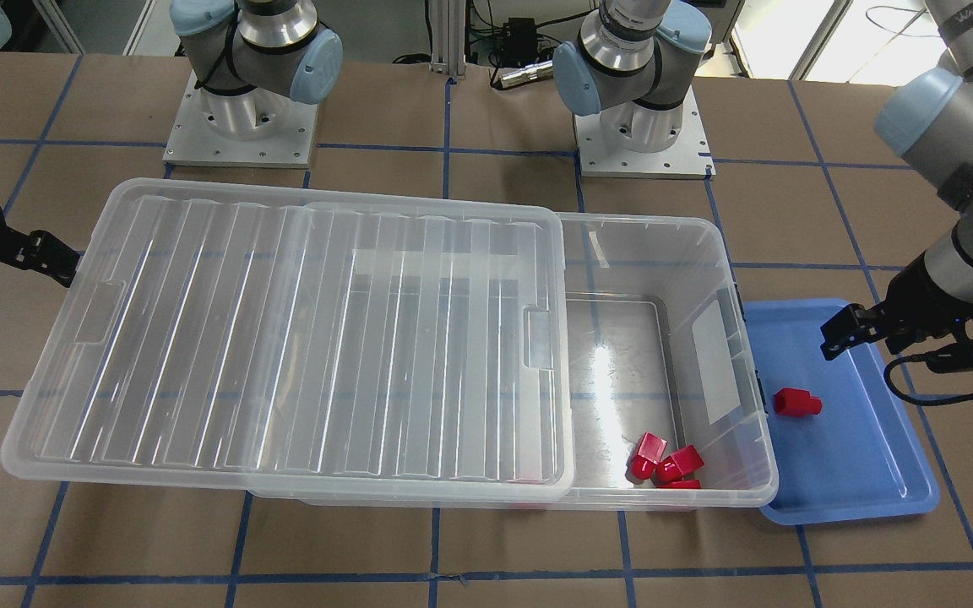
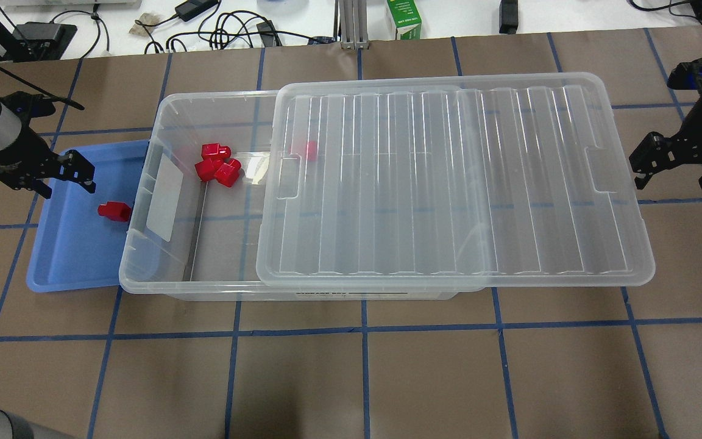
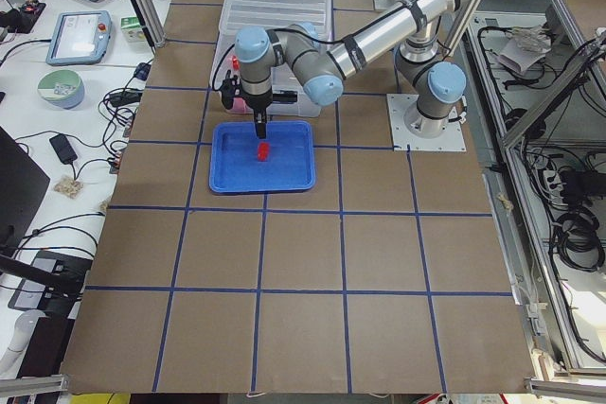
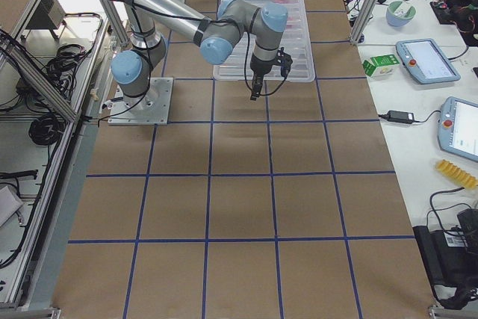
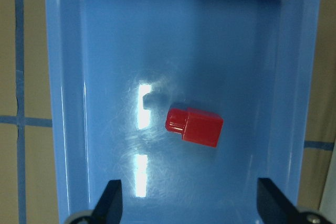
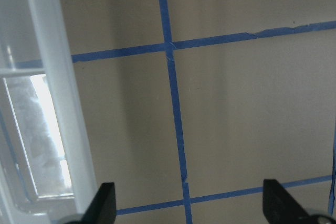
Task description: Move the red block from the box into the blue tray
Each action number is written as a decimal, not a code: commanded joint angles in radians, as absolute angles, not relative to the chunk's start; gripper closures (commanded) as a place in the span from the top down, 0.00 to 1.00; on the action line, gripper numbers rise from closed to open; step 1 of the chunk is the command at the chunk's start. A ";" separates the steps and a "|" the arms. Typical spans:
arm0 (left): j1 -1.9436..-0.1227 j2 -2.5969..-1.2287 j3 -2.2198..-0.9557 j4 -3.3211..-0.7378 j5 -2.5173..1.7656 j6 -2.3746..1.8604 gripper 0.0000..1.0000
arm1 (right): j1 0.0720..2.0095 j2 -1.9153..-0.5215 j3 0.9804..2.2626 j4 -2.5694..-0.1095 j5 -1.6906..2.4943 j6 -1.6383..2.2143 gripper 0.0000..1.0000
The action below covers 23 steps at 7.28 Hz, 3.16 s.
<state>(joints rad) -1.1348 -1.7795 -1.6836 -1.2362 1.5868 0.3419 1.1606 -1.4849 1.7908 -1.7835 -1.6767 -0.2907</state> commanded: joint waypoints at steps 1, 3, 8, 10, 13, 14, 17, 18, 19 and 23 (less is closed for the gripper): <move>-1.283 -1.709 -1.568 -1.397 1.589 0.128 1.00 | 1.225 -1.485 1.790 -1.787 -1.672 -0.282 1.00; -1.452 -1.633 -1.548 -1.436 1.592 0.101 1.00 | 1.277 -1.483 1.792 -1.786 -1.635 -0.272 1.00; -1.631 -1.546 -1.568 -1.499 1.614 0.017 1.00 | 1.405 -1.460 1.786 -1.787 -1.539 -0.258 1.00; -1.600 -1.542 -1.555 -1.515 1.618 0.017 1.00 | 1.469 -1.457 1.781 -1.798 -1.540 -0.218 1.00; -1.557 -1.537 -1.551 -1.532 1.615 0.017 1.00 | 1.470 -1.483 1.708 -1.787 -1.549 -0.229 1.00; -1.557 -1.537 -1.552 -1.532 1.617 0.017 1.00 | 1.477 -1.514 1.624 -1.711 -1.546 -0.219 1.00; -1.514 -1.542 -1.569 -1.531 1.611 0.093 1.00 | 1.535 -1.583 1.484 -1.551 -1.545 -0.131 1.00; -1.506 -1.552 -1.571 -1.531 1.606 0.101 1.00 | 1.566 -1.583 1.480 -1.551 -1.546 -0.097 1.00; -1.499 -1.542 -1.569 -1.531 1.615 0.115 1.00 | 1.569 -1.585 1.492 -1.543 -1.546 -0.097 1.00; -1.509 -1.537 -1.548 -1.562 1.617 0.101 1.00 | 1.569 -1.583 1.494 -1.545 -1.546 -0.097 1.00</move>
<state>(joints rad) -1.5049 -1.5376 -1.5507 -1.5556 1.6162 0.1089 1.5689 -1.5822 1.4939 -1.5448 -1.5458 -0.0969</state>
